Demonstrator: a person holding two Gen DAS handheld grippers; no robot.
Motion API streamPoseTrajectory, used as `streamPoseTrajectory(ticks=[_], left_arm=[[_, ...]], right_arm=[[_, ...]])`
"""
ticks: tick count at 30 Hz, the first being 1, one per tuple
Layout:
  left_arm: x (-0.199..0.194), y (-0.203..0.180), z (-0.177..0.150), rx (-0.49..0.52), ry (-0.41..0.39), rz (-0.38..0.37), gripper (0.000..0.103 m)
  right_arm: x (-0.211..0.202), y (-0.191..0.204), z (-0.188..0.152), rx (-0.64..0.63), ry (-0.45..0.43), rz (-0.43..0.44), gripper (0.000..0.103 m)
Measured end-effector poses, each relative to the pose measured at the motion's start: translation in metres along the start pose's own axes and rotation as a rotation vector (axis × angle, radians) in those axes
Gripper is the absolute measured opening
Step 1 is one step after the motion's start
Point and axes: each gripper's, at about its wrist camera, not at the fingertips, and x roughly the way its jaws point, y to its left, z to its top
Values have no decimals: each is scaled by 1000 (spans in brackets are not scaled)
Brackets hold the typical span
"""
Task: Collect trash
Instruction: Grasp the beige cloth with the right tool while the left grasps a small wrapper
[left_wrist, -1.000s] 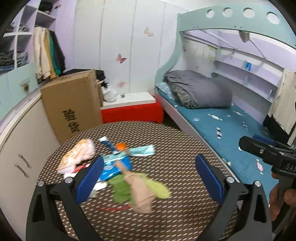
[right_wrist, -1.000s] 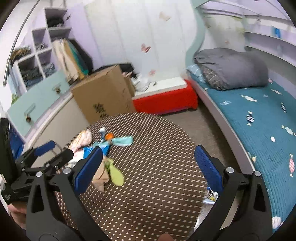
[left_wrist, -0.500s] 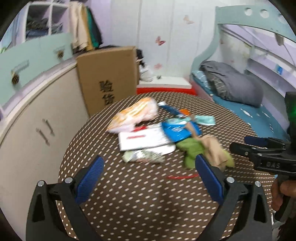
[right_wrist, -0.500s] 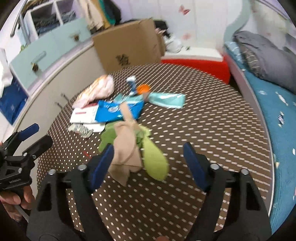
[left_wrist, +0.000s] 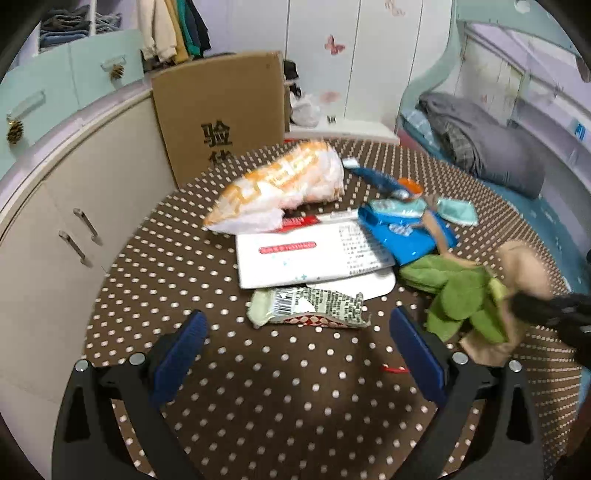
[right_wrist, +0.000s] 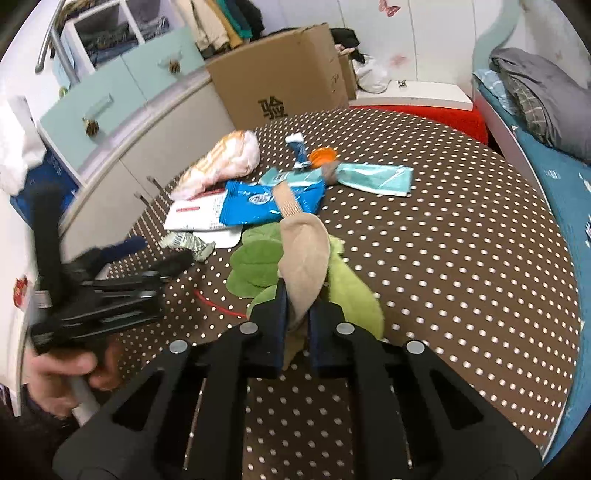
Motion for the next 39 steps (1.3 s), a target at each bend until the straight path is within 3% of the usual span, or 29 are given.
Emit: streamPoseTrajectory(ticks=[2,5,8,11,17,19,21,24,25,26,27,32,33,35,36,39], left_arm=[[11,-1,0,0,34,14,97],[13,4,4,-29,24,-39,95],[12,5,1,-11,16,-57,64],[5,13,-6,-15,18,-127,62],[-10,33,-29,39,9,-152,62],[-10,34,-31,64,10,-130,69],[-11,32,-32,79,6,-118,82],[-11,24,-26,120,-17,-92,85],[-9,22,-25,131,-5,-99,84],[-6,19,-25,146,13,-104,69],[-4,16,-26,157,23,-103,63],[-16,8,-34,176,6,-151,58],[-18,7,-35,170,3,-157,57],[-22,9,-36,142,-4,-177,52],[-23,11,-36,128,-5,-188,49],[-28,13,-37,108,-7,-208,45]], right_arm=[[-9,-6,-1,11,-15,4,10],[-14,-11,-1,19,-22,8,10],[-17,-13,-1,25,-29,21,10],[-20,-15,-1,26,-33,25,10],[-27,-14,-3,6,-38,28,10],[-25,-15,-3,7,-29,27,10],[-21,-17,-4,22,-14,26,11],[-18,-23,-7,68,-8,35,12],[-18,-23,-9,73,-8,36,24],[-18,-23,-10,73,-8,33,35],[-17,-21,-11,65,-10,26,60],[3,-10,-10,25,13,11,64],[10,-7,-9,5,20,-16,62],[24,-3,-9,-28,56,-50,32],[26,-4,-9,-20,64,-40,10],[13,-5,-12,-6,25,-15,7]])
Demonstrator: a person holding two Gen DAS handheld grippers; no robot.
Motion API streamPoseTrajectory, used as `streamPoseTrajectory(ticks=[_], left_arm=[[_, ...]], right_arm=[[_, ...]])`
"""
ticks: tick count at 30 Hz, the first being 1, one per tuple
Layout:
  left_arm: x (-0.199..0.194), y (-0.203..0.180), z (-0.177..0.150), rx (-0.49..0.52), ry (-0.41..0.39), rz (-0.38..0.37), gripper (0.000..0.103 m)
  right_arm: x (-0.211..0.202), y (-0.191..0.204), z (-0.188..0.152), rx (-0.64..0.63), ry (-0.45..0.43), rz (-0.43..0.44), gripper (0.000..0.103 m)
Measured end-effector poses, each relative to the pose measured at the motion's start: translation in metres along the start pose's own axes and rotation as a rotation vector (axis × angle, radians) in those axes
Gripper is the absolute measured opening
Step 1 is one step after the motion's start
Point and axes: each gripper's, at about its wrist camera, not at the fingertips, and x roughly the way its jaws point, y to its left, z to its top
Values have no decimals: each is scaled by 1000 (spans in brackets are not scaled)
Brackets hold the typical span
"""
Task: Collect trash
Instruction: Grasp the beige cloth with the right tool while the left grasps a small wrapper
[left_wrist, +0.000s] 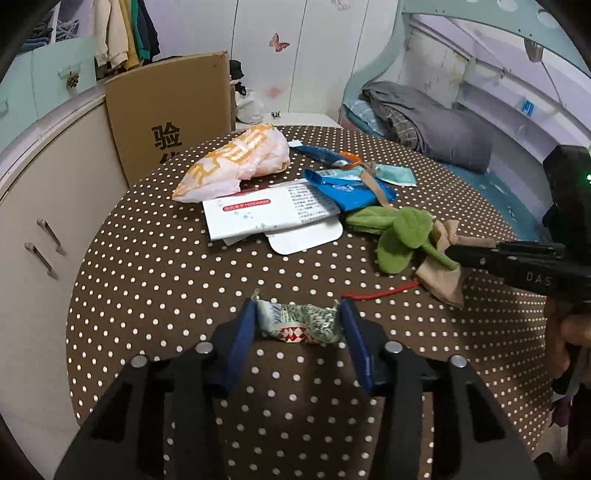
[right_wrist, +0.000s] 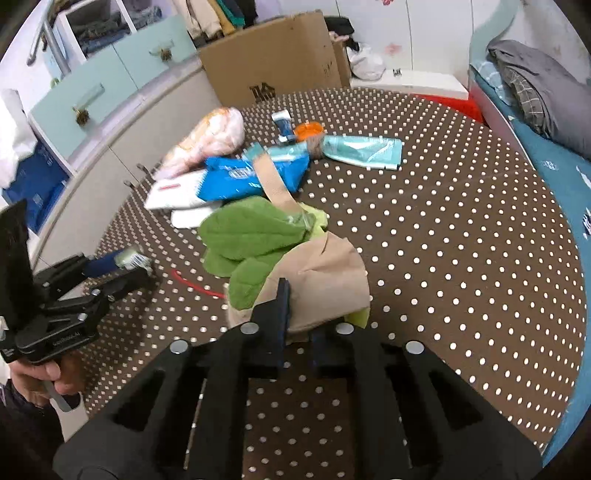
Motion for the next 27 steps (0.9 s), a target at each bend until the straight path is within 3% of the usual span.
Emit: streamPoseTrajectory(ticks=[4,9,17,20,22,23,24,25,26,27], left_arm=[[-4,-4,-5,3,-6,-11,42],[-7,-11,-2,13,-21,-39,26],[-13,-20,-1,12,-37,-71,23],[-16,-26,3,20,-47,-77,7],[-14,-28,5,23,-40,-82,6],[-12,-30,5,30,-34,-73,6],[-8,-32,4,35,-25,-62,7],[-7,-32,3,35,-22,-55,8],[-4,-32,1,33,-15,-45,16],[-3,-32,0,28,-13,-36,38]], right_arm=[[-27,-13,-3,41,-50,44,6],[-59,-27,1,60,-109,39,6],[-98,-41,9,71,-183,27,6],[-97,-46,8,75,-162,21,6],[-88,-49,6,86,-127,16,9],[-80,-49,3,88,-94,8,16],[-73,-47,0,82,-78,-3,52],[-68,-42,-2,63,-88,-29,72],[-63,-39,-4,45,-89,-42,79],[-55,-35,-5,31,-71,-50,79]])
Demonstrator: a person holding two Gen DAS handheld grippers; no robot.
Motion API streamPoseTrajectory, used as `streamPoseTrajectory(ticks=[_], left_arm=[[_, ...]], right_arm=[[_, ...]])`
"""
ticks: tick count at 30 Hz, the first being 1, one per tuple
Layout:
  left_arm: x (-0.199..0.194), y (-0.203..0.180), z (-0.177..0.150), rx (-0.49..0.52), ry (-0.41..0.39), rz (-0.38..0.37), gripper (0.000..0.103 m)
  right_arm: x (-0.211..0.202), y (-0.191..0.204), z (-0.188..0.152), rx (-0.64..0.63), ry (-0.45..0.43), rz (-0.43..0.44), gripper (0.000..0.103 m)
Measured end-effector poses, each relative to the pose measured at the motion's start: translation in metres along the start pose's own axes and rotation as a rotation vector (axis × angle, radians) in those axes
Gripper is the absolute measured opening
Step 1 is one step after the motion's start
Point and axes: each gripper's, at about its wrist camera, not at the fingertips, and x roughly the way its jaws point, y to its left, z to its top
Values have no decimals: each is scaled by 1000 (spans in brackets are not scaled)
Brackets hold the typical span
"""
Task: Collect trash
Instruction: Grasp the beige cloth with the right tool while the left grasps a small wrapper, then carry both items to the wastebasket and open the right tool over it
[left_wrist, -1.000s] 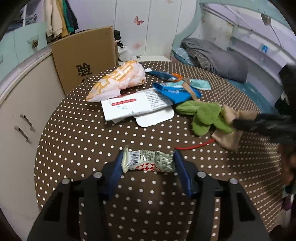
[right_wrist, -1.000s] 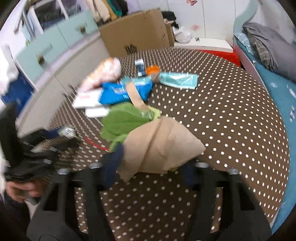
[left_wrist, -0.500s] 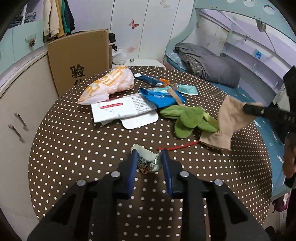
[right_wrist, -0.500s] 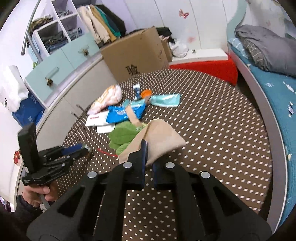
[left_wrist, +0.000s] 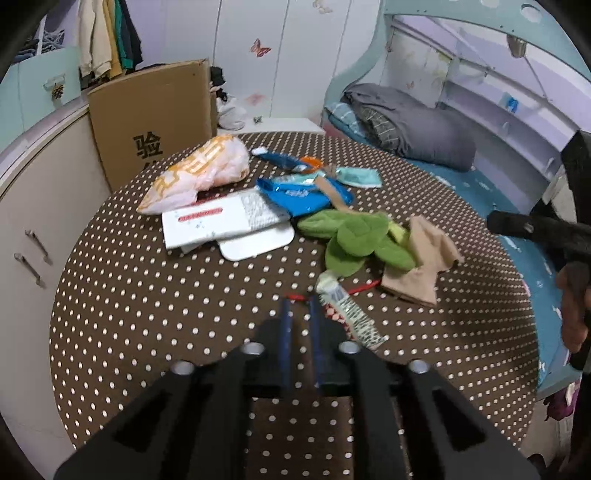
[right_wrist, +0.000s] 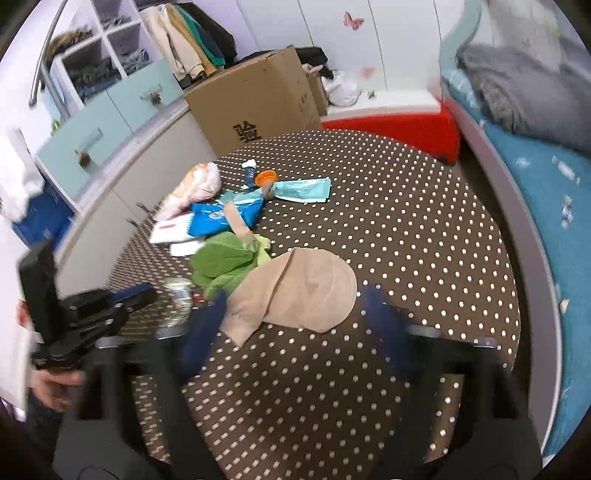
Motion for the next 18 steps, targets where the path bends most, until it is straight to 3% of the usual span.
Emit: streamPoseTrajectory(ticks=[1,2,7,8,9,10,12,15,18], left_arm=[[-1,0,-1,-11,-10,5,49],[-3,0,-1,-19,-25,5,67],[3,-10,5,-31,-33,-13,77],[8,-14,6,-27,-23,-9,77],[13,-18,7,-24,-11,-6,76],[18,-22,8,-23,6,-8,73],[28,-27,8,-29,43,-28,29],[31,-31,5,-33,58,-42,12],[28,-31,1,-40,53,-55,11]], right_arm=[[8,2,0,3,10,-2,79],[13,4,0,5,14,-7,79],[46,14,4,-7,48,-75,75],[51,15,3,-14,65,-77,68],[55,16,1,-17,83,-74,40],[55,18,-1,-30,74,-97,26],[52,17,-4,-40,79,-97,11],[42,7,-10,-19,67,-78,6],[30,-5,-13,10,38,-65,5]])
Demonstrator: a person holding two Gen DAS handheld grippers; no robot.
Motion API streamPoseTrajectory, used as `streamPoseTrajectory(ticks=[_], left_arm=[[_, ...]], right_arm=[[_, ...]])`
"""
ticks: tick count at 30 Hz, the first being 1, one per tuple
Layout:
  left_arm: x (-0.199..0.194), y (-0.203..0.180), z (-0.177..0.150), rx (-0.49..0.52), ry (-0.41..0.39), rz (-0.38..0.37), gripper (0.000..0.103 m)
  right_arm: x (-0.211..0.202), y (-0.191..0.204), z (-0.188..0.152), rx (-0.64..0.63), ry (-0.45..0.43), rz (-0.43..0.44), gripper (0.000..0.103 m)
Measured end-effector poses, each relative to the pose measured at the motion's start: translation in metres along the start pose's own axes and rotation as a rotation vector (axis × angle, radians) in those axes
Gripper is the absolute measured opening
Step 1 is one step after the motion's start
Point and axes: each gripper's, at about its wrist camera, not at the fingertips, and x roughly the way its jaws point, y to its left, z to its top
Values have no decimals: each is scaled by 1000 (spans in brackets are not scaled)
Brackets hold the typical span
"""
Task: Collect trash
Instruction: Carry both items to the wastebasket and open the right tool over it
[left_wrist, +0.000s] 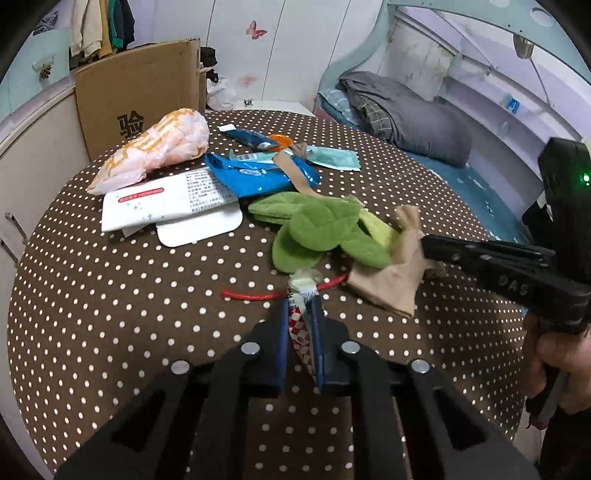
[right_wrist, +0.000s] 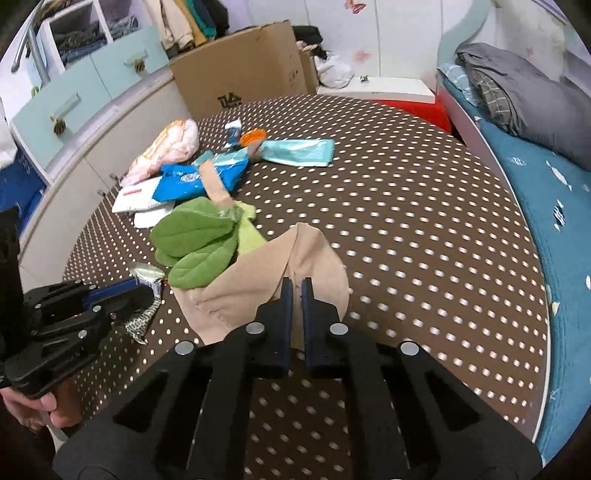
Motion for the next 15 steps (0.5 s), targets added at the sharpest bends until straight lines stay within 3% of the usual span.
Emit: streamPoseTrajectory(ticks=[7,15], left_arm=[[-19,5,-4,-23,-42,-2,10],[-55,-2,15,-21,-136,7,10]], right_arm=[[-27,-11,4,22,-82,22,5],[-73,-19,26,8,-195,27,5]])
